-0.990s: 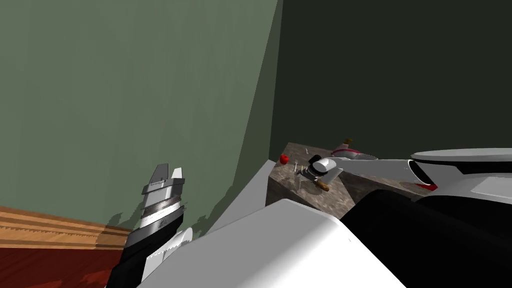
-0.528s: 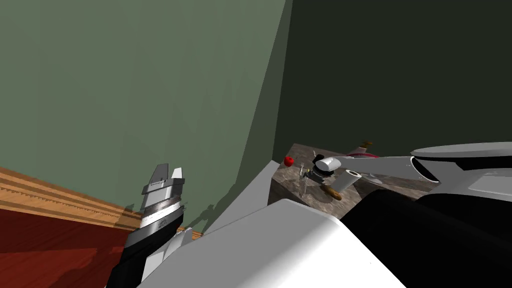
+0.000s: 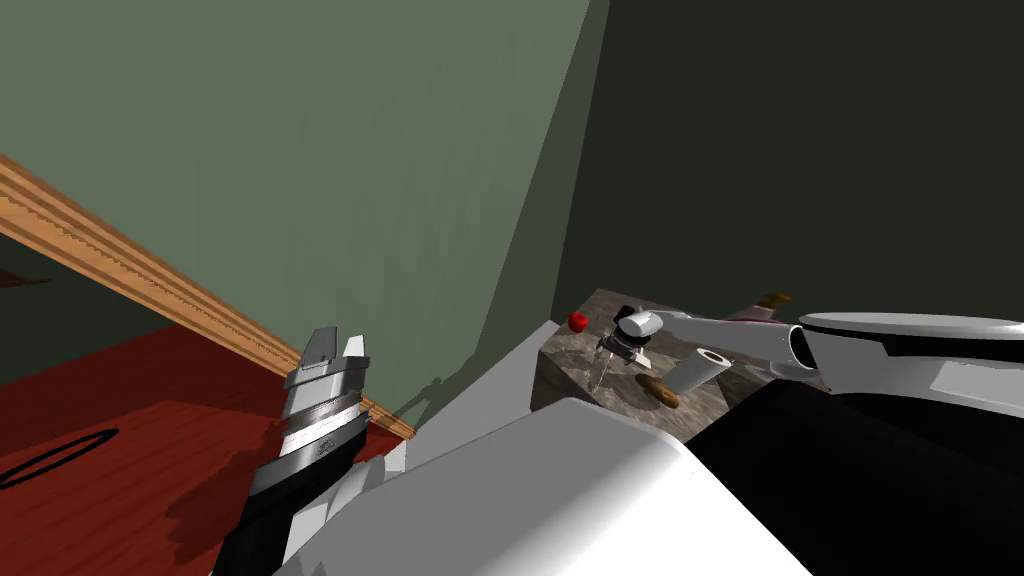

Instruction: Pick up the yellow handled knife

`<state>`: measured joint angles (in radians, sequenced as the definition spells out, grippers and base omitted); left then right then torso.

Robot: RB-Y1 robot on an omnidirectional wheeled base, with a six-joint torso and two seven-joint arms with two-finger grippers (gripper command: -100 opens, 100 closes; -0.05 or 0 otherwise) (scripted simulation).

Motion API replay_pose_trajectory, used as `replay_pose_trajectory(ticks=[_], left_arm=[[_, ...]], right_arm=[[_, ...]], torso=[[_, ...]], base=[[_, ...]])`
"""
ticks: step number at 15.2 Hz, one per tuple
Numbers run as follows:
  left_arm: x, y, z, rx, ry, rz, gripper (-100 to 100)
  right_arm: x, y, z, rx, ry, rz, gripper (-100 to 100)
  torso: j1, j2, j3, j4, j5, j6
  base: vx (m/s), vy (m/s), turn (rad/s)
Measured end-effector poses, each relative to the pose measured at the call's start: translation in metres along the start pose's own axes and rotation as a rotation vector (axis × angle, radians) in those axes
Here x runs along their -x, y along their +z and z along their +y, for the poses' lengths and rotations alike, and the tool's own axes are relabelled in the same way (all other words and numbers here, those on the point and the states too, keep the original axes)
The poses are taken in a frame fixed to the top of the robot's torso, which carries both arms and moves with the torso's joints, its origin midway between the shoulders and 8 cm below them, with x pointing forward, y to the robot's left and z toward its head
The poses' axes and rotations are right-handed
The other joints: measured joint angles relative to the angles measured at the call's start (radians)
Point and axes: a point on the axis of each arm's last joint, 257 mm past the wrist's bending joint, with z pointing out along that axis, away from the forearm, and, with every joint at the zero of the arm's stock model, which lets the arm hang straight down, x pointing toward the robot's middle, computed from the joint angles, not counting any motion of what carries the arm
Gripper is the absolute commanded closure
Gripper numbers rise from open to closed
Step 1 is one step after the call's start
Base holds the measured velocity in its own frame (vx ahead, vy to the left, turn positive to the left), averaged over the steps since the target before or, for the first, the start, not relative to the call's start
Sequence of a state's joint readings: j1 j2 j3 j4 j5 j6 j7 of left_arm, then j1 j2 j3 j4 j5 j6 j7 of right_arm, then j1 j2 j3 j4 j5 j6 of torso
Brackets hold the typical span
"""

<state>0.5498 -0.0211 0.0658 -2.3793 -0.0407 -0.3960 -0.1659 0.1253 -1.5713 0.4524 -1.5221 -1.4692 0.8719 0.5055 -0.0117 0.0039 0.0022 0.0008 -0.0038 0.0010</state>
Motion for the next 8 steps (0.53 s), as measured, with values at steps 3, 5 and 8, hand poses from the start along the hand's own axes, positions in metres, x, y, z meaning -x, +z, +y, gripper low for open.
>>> replay_pose_trajectory(ticks=[3, 5, 8], left_arm=[[0.0, 0.0, 0.0, 0.0, 0.0, 0.0, 0], [0.0, 0.0, 0.0, 0.0, 0.0, 0.0, 0], [0.0, 0.0, 0.0, 0.0, 0.0, 0.0, 0]], right_arm=[[0.008, 0.002, 0.02, 0.011, 0.037, -0.013, -100], [0.011, 0.003, 0.034, 0.024, 0.071, -0.023, -100], [0.007, 0.009, 0.039, 0.004, 0.084, -0.017, -100]], torso=[[-0.002, 0.001, 0.0, 0.0, 0.0, -0.001], [-0.003, 0.004, 0.002, 0.001, 0.0, -0.001], [0.002, -0.003, -0.001, -0.001, 0.001, 0.0]], base=[[-0.164, -0.116, 0.249], [-0.203, -0.118, 0.214], [-0.089, -0.051, 0.096]])
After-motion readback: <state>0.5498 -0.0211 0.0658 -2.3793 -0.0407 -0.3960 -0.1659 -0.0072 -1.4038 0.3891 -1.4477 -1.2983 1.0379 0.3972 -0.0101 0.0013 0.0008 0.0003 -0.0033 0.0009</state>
